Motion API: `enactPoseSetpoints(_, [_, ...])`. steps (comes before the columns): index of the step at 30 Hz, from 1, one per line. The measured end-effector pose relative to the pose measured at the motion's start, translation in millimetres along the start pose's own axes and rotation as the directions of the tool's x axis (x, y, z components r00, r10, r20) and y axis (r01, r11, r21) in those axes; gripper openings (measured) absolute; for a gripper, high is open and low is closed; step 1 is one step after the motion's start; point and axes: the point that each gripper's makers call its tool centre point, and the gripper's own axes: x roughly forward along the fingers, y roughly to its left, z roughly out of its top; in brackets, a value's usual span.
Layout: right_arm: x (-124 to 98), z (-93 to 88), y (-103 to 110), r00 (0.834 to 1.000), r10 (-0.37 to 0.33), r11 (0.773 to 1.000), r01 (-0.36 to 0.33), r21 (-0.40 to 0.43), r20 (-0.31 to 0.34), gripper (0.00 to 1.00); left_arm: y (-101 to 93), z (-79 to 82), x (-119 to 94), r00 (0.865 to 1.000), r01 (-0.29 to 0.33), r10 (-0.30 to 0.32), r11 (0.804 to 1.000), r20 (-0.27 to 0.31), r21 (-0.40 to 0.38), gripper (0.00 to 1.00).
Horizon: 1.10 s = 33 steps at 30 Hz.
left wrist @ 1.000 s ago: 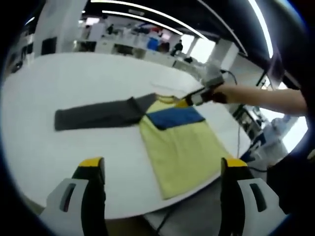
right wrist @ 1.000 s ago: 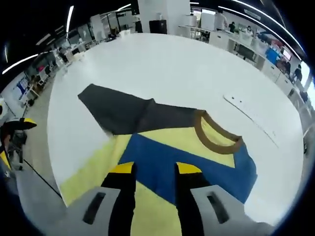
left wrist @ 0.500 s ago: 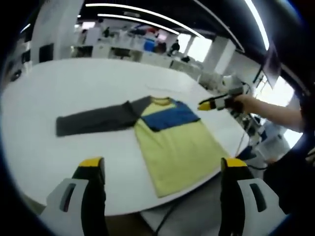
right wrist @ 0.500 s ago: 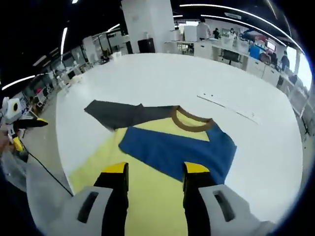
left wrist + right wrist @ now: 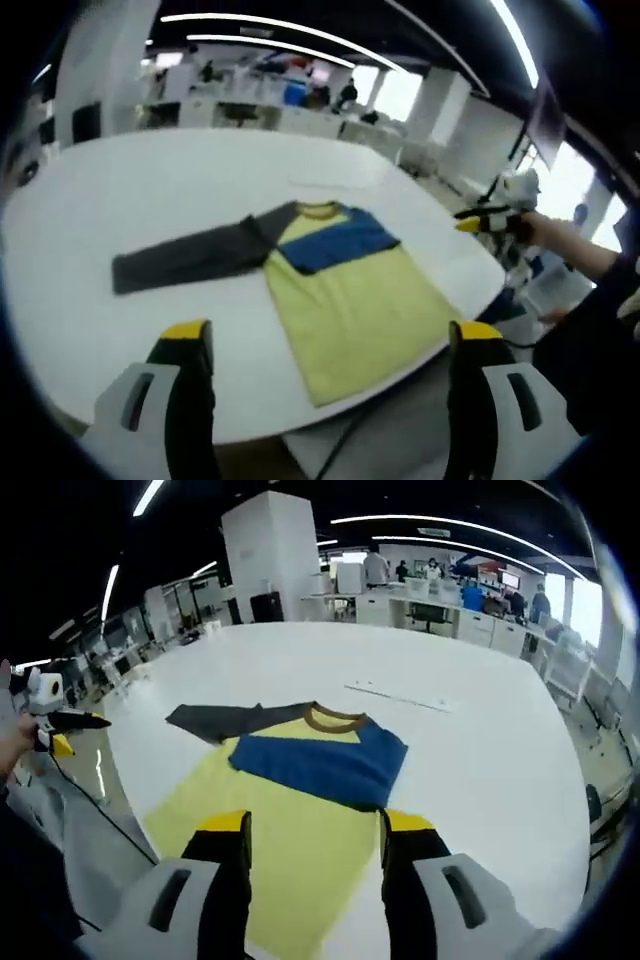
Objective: Fold the garment on the visible template until the final outline fits inside the template.
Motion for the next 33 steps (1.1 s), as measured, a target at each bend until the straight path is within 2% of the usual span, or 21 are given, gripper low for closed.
enactPoseSetpoints(5, [-28,-4.2,-7,0.999,-0.021,1.0,0.021,0.015,0.026,0.61,-6.9,7.2,1,1.0,0.003,-0.003,1.0,0.005,0.015,0.94])
enactPoseSetpoints(7, [-39,-3.0,-7,0.998,-0.013,0.999,0.012,0.03,0.056,0.64,-9.8,9.5,0,1.0,0.007,-0.007,1.0,0.006,0.022,0.94])
enactPoseSetpoints(12, [-58,4.5,1,0.99,0.025,1.0,-0.026,0.0,0.137,0.84,-12.7,11.2,0,1.0,0.013,-0.013,0.999,0.003,0.031,0.95])
enactPoseSetpoints(17, [-73,10.0,6,0.982,0.04,0.999,-0.037,-0.019,0.186,0.98,-12.0,11.4,-2,1.0,0.006,-0.006,1.0,0.004,0.027,0.95])
enactPoseSetpoints(22, [-86,16.4,-2,0.962,0.012,1.0,-0.006,-0.019,0.273,1.0,-10.5,11.6,-4,1.0,-0.002,0.002,1.0,0.006,0.022,0.95])
enactPoseSetpoints(28, [-96,9.8,-8,0.955,-0.014,1.0,0.012,0.007,0.295,1.0,-7.7,12.4,-8,1.0,-0.014,0.014,1.0,0.016,0.012,0.95])
enactPoseSetpoints(33, [-96,2.5,-13,0.956,-0.032,0.999,0.019,0.048,0.293,1.0,-5.0,11.6,-11,0.999,-0.024,0.024,1.0,0.024,-0.002,0.95])
